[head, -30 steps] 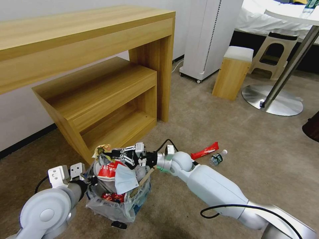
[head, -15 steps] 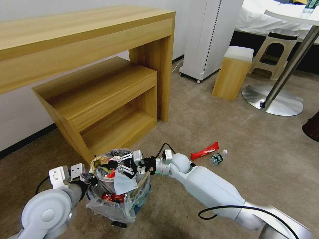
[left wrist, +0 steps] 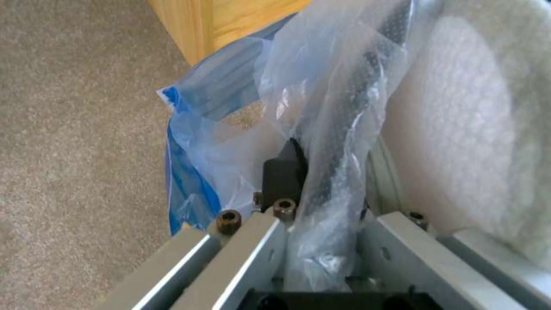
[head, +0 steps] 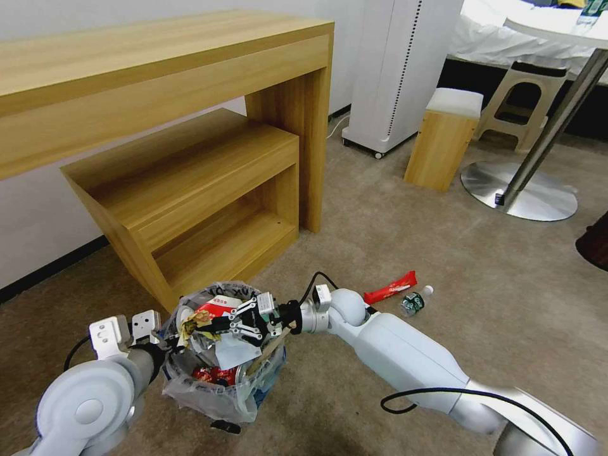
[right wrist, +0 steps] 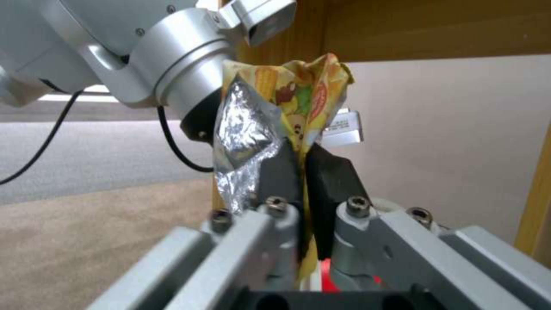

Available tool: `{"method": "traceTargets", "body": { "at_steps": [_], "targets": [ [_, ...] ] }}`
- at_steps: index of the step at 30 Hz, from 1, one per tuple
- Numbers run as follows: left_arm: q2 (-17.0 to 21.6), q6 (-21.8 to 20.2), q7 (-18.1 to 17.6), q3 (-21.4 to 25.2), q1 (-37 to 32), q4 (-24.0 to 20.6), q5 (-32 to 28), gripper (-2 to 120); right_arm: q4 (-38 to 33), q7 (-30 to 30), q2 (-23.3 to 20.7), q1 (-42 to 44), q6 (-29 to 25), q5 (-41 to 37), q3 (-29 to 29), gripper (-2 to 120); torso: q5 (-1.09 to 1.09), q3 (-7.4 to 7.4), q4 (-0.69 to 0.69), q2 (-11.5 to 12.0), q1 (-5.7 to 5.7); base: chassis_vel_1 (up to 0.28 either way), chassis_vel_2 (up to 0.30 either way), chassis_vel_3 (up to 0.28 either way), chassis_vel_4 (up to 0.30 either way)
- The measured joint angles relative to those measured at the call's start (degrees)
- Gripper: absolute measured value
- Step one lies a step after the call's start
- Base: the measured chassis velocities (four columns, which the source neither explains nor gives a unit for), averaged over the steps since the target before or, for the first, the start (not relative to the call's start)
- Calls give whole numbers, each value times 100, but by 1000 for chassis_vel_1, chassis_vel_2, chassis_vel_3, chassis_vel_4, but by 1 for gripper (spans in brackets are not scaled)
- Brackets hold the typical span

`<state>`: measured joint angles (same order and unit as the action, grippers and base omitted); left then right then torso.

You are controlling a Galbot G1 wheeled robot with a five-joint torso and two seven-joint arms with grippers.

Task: Pick up the trash bin and place the garbage on the floor into it.

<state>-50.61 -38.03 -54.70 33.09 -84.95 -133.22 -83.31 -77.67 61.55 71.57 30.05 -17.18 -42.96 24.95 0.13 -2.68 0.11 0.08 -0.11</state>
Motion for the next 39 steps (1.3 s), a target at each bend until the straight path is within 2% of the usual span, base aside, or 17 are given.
{"method": "traceTargets", "body": {
  "at_steps": [3, 4, 6, 8, 10, 12, 14, 15, 18, 20, 22, 24, 31, 33, 34, 36, 39],
  "targets": [
    [1, 0, 0, 10, -8, -7, 19, 0, -32, 56, 4, 14, 29, -87, -3, 22, 0, 0, 0, 0, 0, 0, 0, 0, 0],
    [1, 0, 0, 10, -8, -7, 19, 0, -32, 56, 4, 14, 29, -87, -3, 22, 0, 0, 0, 0, 0, 0, 0, 0, 0],
    [2, 1, 0, 22, -20, -12, 36, 0, -57, 131, -17, 11, 68, -135, -25, 34, 0, 0, 0, 0, 0, 0, 0, 0, 0],
    [2, 1, 0, 23, -21, -12, 42, 0, -61, 144, -26, 9, 70, -139, -31, 35, 0, 0, 0, 0, 0, 0, 0, 0, 0],
    [3, 3, 0, 30, -24, -12, 59, 0, -82, 206, -96, -3, 74, -148, -72, 48, 0, 0, 0, 0, 0, 0, 0, 0, 0],
    [4, 4, 0, 30, -25, -12, 60, 0, -86, 222, -111, -3, 75, -149, -81, 50, 0, 0, 0, 0, 0, 0, 0, 0, 0],
    [10, 4, 0, 31, -26, -16, 71, 0, -98, 306, -171, 1, 87, -151, -121, 64, 0, 0, 0, 0, 0, 0, 0, 0, 0],
    [10, 4, 0, 31, -26, -16, 71, 0, -98, 306, -171, 1, 87, -151, -121, 64, 0, 0, 0, 0, 0, 0, 0, 0, 0],
    [17, 5, 0, 33, -29, -18, 76, 0, -119, 339, -206, 13, 96, -159, -135, 73, 0, 0, 0, 0, 0, 0, 0, 0, 0],
    [27, 5, 0, 36, -32, -27, 78, 0, -162, 344, -224, 14, 105, -229, -179, 85, 0, 0, 0, 0, 0, 0, 0, 0, 0],
    [30, 5, 1, 38, -33, -29, 79, 0, -172, 344, -228, 13, 109, -254, -191, 87, 0, 0, 0, 0, 0, 0, 0, 0, 0],
    [41, 5, 1, 51, -33, -27, 85, 0, -210, 342, -262, -5, 120, -348, -239, 97, 1, 0, 0, 0, 0, 0, 0, 0, 0],
    [58, 9, 23, 82, -22, -10, 99, 0, -396, 77, -428, -10, 112, -716, -477, 100, 0, 0, 0, 0, 0, 0, 0, 0, 0],
    [76, 10, 23, 94, -23, -5, 100, 0, -575, -358, -562, 7, 115, -1026, -607, 100, 1, 0, -1, 0, 0, 0, 0, 0, 0],
    [76, 10, 23, 94, -23, -5, 100, 0, -575, -358, -562, 7, 115, -1026, -607, 100, 1, 0, -1, 0, 0, 0, 0, 0, 0],
    [89, 20, -4, 99, -10, 7, 74, 0, -1000, -1564, -803, 112, 130, -1372, -817, 100, 1, 0, -1, 0, 0, 0, 0, 0, 0],
    [91, 26, -13, 99, -8, 7, 61, 0, -1092, -1787, -849, 142, 144, -1432, -864, 100, 1, 0, 0, 0, 0, 0, 0, 0, 0]
  ]
}}
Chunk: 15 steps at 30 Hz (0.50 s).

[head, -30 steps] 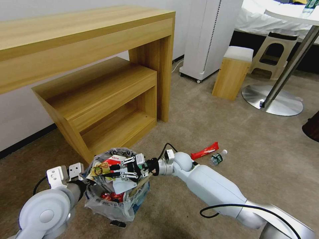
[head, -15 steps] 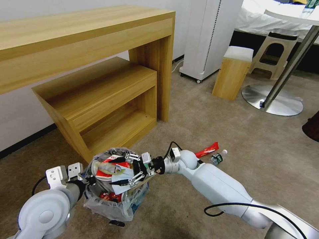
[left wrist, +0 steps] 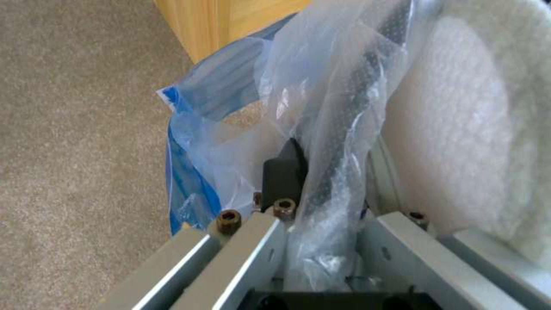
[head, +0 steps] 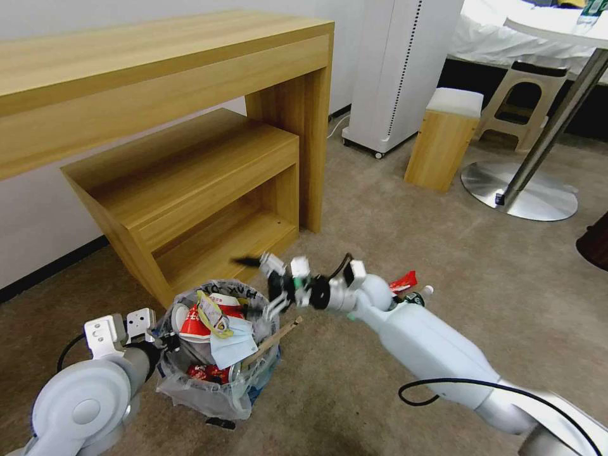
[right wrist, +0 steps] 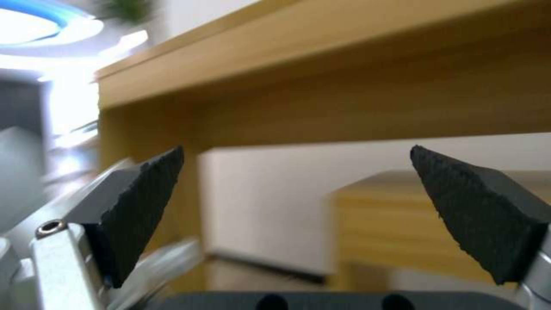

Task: Pick up the trash bin and place the garbage on the floor into it.

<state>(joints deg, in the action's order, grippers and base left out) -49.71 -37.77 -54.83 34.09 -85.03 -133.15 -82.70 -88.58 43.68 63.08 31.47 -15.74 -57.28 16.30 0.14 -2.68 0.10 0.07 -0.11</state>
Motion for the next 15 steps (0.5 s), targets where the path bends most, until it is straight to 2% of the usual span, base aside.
{"method": "traceTargets", "body": {
  "at_steps": [1, 2, 3, 4, 6, 9, 11, 14, 15],
  "targets": [
    [3, 34, -73, 0, 5, -9, -73, 0, -573, -1472, -257, 226, 186, -152, -424, 100, 0, 0, 0, 0, 0, 0, 0, 0, 0],
    [3, 55, -87, -1, -5, -26, -80, 0, -909, -2604, -446, 431, 449, -3, -778, 100, 1, 0, 0, 0, 0, 0, 0, 0, 0],
    [3, 55, -87, -1, -5, -26, -80, 0, -909, -2604, -446, 431, 449, -3, -778, 100, 1, 0, 0, 0, 0, 0, 0, 0, 0],
    [-7, 57, -89, -1, -18, -43, -63, 0, -1121, -3433, -634, 660, 635, 270, -1079, 100, 0, 0, 0, 0, 0, 0, 0, 0, 0],
    [-37, 57, -90, -2, -36, -69, -16, 0, -1294, -4250, -848, 1080, 730, 640, -1497, 100, 0, 0, 1, 0, 0, 0, 0, 0, 0],
    [-96, 58, -88, 41, -109, -125, 21, 0, -1370, -4580, -936, 1493, 741, 830, -1823, 100, 1, 0, 2, 0, 0, 0, 0, 0, 0],
    [-125, 58, -89, 60, -134, -153, 38, 0, -1421, -4595, -949, 1734, 743, 930, -2016, 100, 2, 0, 1, 0, 0, 0, 0, 0, 0],
    [-182, 58, -85, 45, -123, -188, 73, 0, -1584, -4538, -877, 2386, 719, 1293, -2674, 100, 1, 1, 1, 0, 0, 0, 0, 0, 0],
    [-182, 58, -85, 45, -123, -188, 73, 0, -1584, -4538, -877, 2386, 719, 1293, -2674, 100, 1, 1, 1, 0, 0, 0, 0, 0, 0]
  ]
}}
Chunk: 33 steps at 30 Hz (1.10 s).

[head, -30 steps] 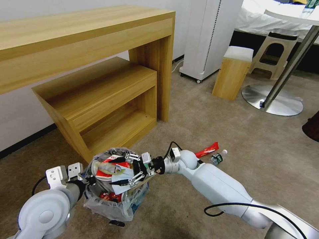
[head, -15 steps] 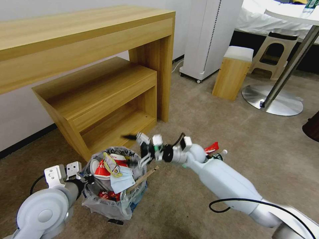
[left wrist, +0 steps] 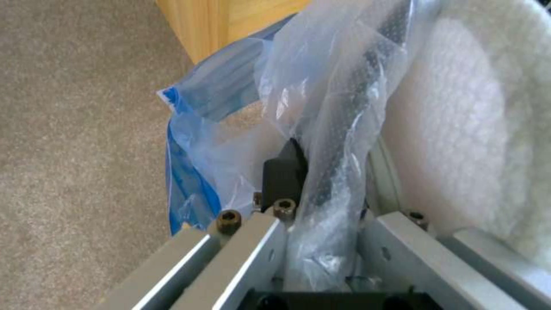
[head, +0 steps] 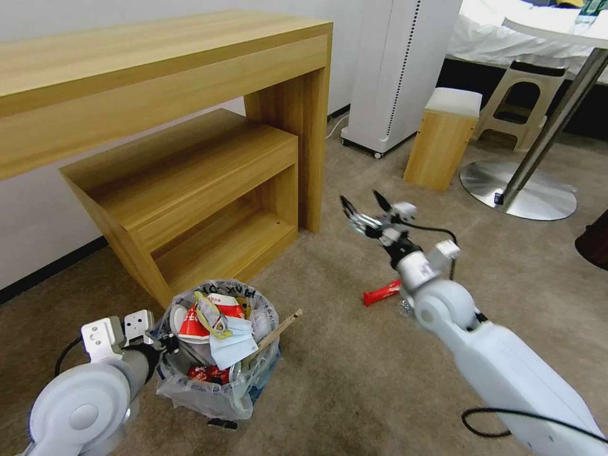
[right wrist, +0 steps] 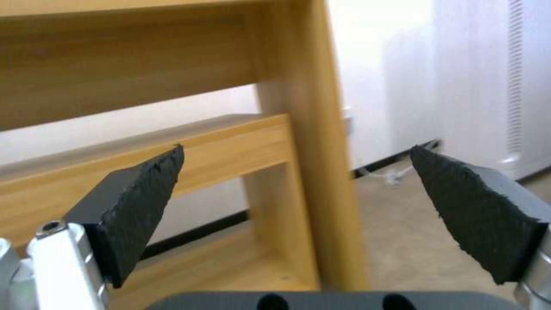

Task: Pick up the trash bin and place the garbage on the floor into it.

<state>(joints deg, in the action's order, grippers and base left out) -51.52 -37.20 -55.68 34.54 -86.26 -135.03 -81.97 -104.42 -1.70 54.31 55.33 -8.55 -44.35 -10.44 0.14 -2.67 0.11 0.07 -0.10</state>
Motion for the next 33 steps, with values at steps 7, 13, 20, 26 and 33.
{"method": "traceTargets", "body": {
  "at_steps": [7, 13, 20, 26, 33],
  "targets": [
    [-37, -7, 102, -18, 9, -9, 105, 0, -98, -89, 479, 1042, -113, 756, -1354, 100, 0, 0, 1, 0, 0, 0, 0, 0, 0],
    [-40, -14, 165, -13, 16, -14, 144, 0, -210, -189, 842, 1481, -83, 1116, -1995, 100, -1, 0, 0, 0, 0, 0, 0, 0, 0],
    [-50, -22, 233, 30, 6, -31, 244, 0, -325, -207, 1185, 1797, -151, 1473, -2360, 100, -2, 0, 0, 0, 0, 0, 0, 0, 0],
    [-72, -22, 236, 41, -21, -106, 281, 0, -387, -119, 1366, 1988, -277, 1730, -2436, 100, -2, 0, 0, 0, 0, 0, 0, 0, 0],
    [-51, -23, 236, 83, -51, -123, 283, 0, -389, -55, 1499, 2059, -395, 1749, -2451, 100, -2, -1, -1, 0, 0, 0, 0, 0, 0]
  ]
}}
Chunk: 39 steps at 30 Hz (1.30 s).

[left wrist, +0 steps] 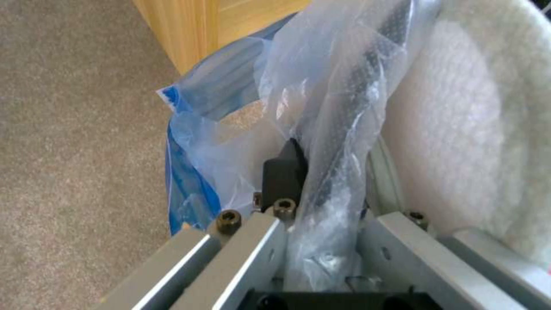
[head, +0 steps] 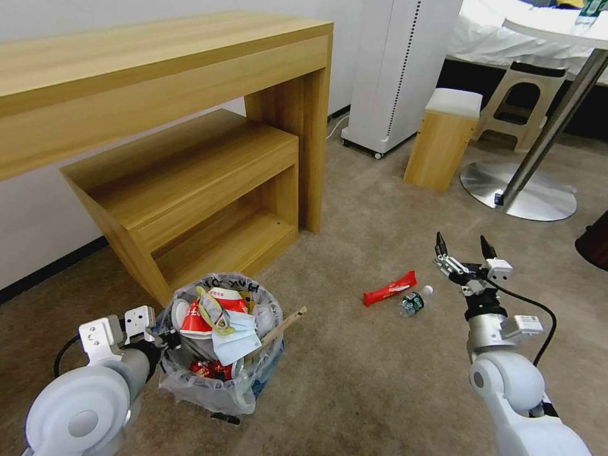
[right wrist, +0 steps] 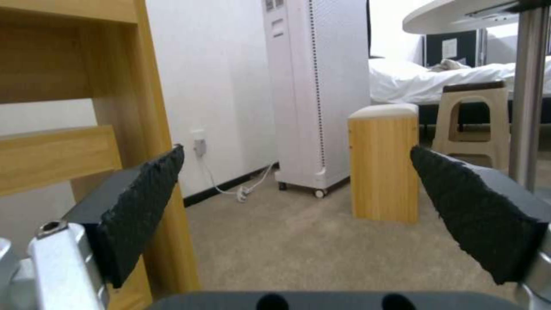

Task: Pick up the trash bin and place the garbage on the floor into it.

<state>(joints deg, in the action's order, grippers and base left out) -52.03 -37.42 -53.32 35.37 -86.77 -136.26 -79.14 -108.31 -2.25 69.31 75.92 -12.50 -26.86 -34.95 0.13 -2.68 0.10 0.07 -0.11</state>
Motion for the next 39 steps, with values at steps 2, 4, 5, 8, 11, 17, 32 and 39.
{"method": "traceTargets", "body": {
  "at_steps": [2, 4, 5, 8, 11, 17, 32, 39],
  "targets": [
    [1, 0, 1, 0, -2, 0, 0, 0, 0, 5, 16, 1, -7, 0, 0, 100, 0, 0, 0, 0, 0, 0, 0, 0, 0],
    [2, 0, 8, 0, 3, 4, 0, 0, 15, 11, 77, -6, -25, -5, 23, 100, 0, 0, 0, 0, 0, 0, 0, 0, 0],
    [2, 0, 8, 0, 3, 4, 0, 0, 15, 11, 77, -6, -25, -5, 23, 100, 0, 0, 0, 0, 0, 0, 0, 0, 0],
    [15, 0, 11, 0, 16, 20, -3, 0, 44, 13, 123, -33, -52, -6, 57, 100, -1, 0, 0, 0, 0, 0, 0, 0, 0],
    [35, 0, 14, 13, 37, 47, -14, 0, 99, 14, 167, -81, -81, -10, 96, 100, 0, 0, -1, 0, 0, -43, -46, 44, 49],
    [37, -1, 23, 14, 50, 80, -20, 0, 175, 15, 174, -161, -96, -29, 143, 100, 1, 0, 0, 0, 0, -140, -151, 154, 140],
    [26, -4, 67, -10, 67, 143, 5, 0, 268, -37, 200, -281, -196, -94, 281, 100, -1, 0, -1, 0, 0, -147, -149, 135, 145],
    [31, -4, 92, -15, 68, 150, 30, 0, 301, 7, 213, -252, -169, 9, 266, 100, -1, 0, 0, 0, 0, 17, 18, -11, -8]
  ]
}}
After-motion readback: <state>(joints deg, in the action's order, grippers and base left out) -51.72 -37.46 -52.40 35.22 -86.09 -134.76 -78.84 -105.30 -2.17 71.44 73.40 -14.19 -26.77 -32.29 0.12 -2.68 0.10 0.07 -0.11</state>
